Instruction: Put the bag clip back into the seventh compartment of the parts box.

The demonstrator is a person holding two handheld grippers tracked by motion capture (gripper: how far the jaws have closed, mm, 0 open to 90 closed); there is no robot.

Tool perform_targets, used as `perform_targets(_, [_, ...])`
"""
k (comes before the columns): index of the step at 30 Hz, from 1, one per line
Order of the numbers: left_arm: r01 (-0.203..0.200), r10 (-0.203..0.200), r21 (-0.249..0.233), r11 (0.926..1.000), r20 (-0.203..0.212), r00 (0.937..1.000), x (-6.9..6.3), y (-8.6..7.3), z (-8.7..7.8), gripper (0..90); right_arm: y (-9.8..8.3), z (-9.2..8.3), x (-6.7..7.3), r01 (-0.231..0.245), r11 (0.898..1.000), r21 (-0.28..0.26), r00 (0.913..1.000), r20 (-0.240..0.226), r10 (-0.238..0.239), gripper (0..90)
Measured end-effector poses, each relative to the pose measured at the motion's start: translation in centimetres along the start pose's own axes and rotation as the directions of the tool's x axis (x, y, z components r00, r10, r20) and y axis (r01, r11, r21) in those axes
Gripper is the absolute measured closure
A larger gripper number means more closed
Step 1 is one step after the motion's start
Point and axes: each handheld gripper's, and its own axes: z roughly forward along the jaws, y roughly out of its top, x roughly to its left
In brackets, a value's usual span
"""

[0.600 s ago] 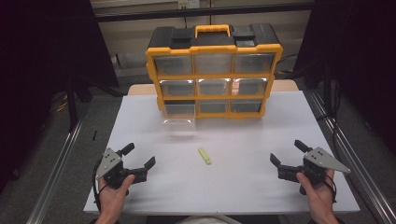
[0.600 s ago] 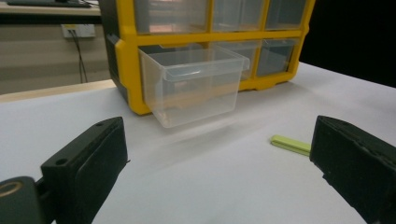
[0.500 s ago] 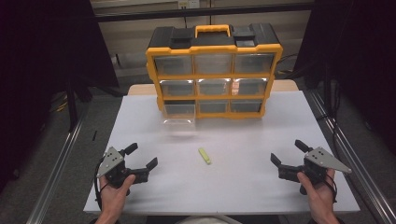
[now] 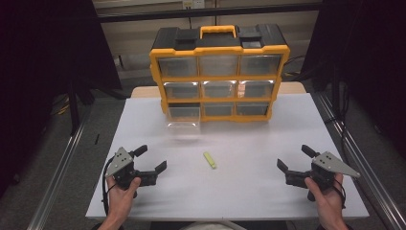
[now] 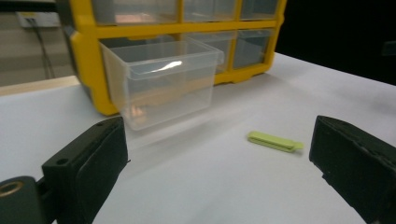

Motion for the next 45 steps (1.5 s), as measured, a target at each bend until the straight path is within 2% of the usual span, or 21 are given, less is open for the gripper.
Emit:
perform_targets(6, [-0.005, 0.005, -0.008, 1.0000, 0.036, 0.9994, -0.6, 0.2, 0.6, 5.2, 0.1, -0.2, 0.1, 0.001, 1.000, -0.008, 1.0000, 0.003, -0.001, 0.5])
perform_targets(10, [-0.042, 0.041, 0.007, 0.9991, 0.059, 0.9974, -0.8, 0.5, 1.1, 4.8, 0.1, -0.1, 0.1, -0.007, 1.000, -0.004, 1.0000, 0.000, 0.007, 0.6])
perform_targets(12, [0.019, -0.021, 0.017, 0.9997, 0.109, 0.9939, -0.9, 0.5, 1.9, 4.8, 0.1, -0.1, 0.1, -0.008, 1.000, -0.005, 1.0000, 0.000, 0.008, 0.6])
perform_targets(14, [0.028, -0.031, 0.031, 0.9991, 0.118, 0.9925, -1.2, 0.6, 2.3, 4.9, 0.1, -0.1, 0.1, -0.005, 1.000, -0.006, 1.0000, -0.003, 0.005, 0.5])
perform_targets(15, [-0.035, 0.029, 0.056, 0.9978, 0.115, 0.9930, -1.9, 0.7, 2.8, 4.8, 0.0, 0.0, 0.1, -0.002, 1.000, -0.008, 1.0000, -0.002, 0.002, 0.5])
perform_targets(17, [-0.067, 0.060, 0.059, 0.9960, 0.121, 0.9908, -2.2, 0.9, 3.0, 4.8, 0.0, 0.0, 0.1, -0.005, 1.000, -0.006, 1.0000, -0.006, 0.005, 0.5])
perform_targets(19, [-0.055, 0.048, 0.049, 0.9973, 0.130, 0.9903, -2.5, 1.1, 3.5, 4.8, 0.0, 0.0, 0.0, -0.002, 1.000, -0.001, 0.9999, -0.013, 0.002, 0.5])
perform_targets(21, [-0.083, 0.076, 0.049, 0.9954, 0.126, 0.9892, -2.6, 1.3, 3.9, 4.8, 0.0, 0.1, 0.0, -0.001, 1.000, 0.000, 0.9999, -0.016, 0.001, 0.5])
perform_targets(23, [-0.081, 0.071, 0.080, 0.9935, 0.119, 0.9903, -2.6, 1.6, 4.4, 4.5, 0.0, 0.1, 0.0, -0.001, 1.000, 0.000, 0.9999, -0.017, 0.001, 0.5])
perform_targets(25, [-0.097, 0.083, 0.093, 0.9909, 0.145, 0.9859, -2.7, 1.9, 5.1, 4.1, 0.0, 0.1, 0.0, -0.002, 1.000, 0.000, 0.9998, -0.017, 0.002, 0.5])
perform_targets(26, [-0.124, 0.108, 0.116, 0.9855, 0.128, 0.9859, -3.1, 2.2, 5.6, 4.1, 0.0, 0.1, 0.0, 0.001, 1.000, -0.004, 0.9999, -0.015, -0.001, 0.5])
perform_targets(28, [-0.115, 0.093, 0.112, 0.9870, 0.185, 0.9784, -3.1, 2.4, 6.2, 4.1, 0.0, 0.1, 0.1, -0.003, 1.000, -0.003, 0.9998, -0.018, 0.003, 0.5])
perform_targets(31, [-0.126, 0.095, 0.140, 0.9821, 0.209, 0.9733, -3.2, 2.5, 6.7, 4.1, 0.0, 0.1, 0.1, 0.003, 1.000, 0.006, 0.9997, -0.025, -0.003, 0.4])
perform_targets(32, [-0.103, 0.061, 0.165, 0.9809, 0.246, 0.9674, -3.3, 2.4, 7.3, 4.1, 0.0, 0.1, 0.1, 0.001, 1.000, 0.004, 0.9997, -0.025, -0.001, 0.4])
perform_targets(33, [-0.103, 0.061, 0.165, 0.9809, 0.246, 0.9674, -3.3, 2.4, 7.3, 4.1, 0.0, 0.1, 0.1, 0.001, 1.000, 0.004, 0.9997, -0.025, -0.001, 0.4])
perform_targets(34, [-0.123, 0.071, 0.193, 0.9734, 0.256, 0.9641, -3.5, 2.2, 8.0, 4.1, 0.0, 0.1, 0.1, 0.001, 1.000, 0.003, 0.9996, -0.029, -0.001, 0.4])
perform_targets(37, [-0.146, 0.085, 0.207, 0.9674, 0.278, 0.9567, -3.8, 2.2, 8.5, 5.3, 0.0, 0.1, 0.1, 0.008, 1.000, -0.001, 0.9996, -0.027, -0.008, 0.4])
perform_targets(38, [-0.168, 0.094, 0.232, 0.9580, 0.300, 0.9494, -3.9, 2.6, 8.8, 5.4, 0.0, 0.2, 0.2, 0.006, 1.000, -0.001, 0.9996, -0.029, -0.006, 0.4])
perform_targets(39, [-0.168, 0.094, 0.232, 0.9580, 0.300, 0.9494, -3.9, 2.6, 8.8, 6.0, 0.0, 0.2, 0.2, 0.006, 1.000, -0.001, 0.9996, -0.029, -0.006, 0.4])
perform_targets(41, [-0.177, 0.091, 0.234, 0.9559, 0.338, 0.9368, -4.0, 3.1, 9.4, 6.9, 0.0, 0.2, 0.2, -0.002, 1.000, 0.003, 0.9997, -0.023, 0.002, 0.5])
perform_targets(45, [-0.197, 0.098, 0.255, 0.9466, 0.356, 0.9295, -4.1, 3.6, 10.2, 7.2, 0.0, 0.3, 0.2, 0.004, 1.000, 0.001, 0.9996, -0.027, -0.004, 0.4])
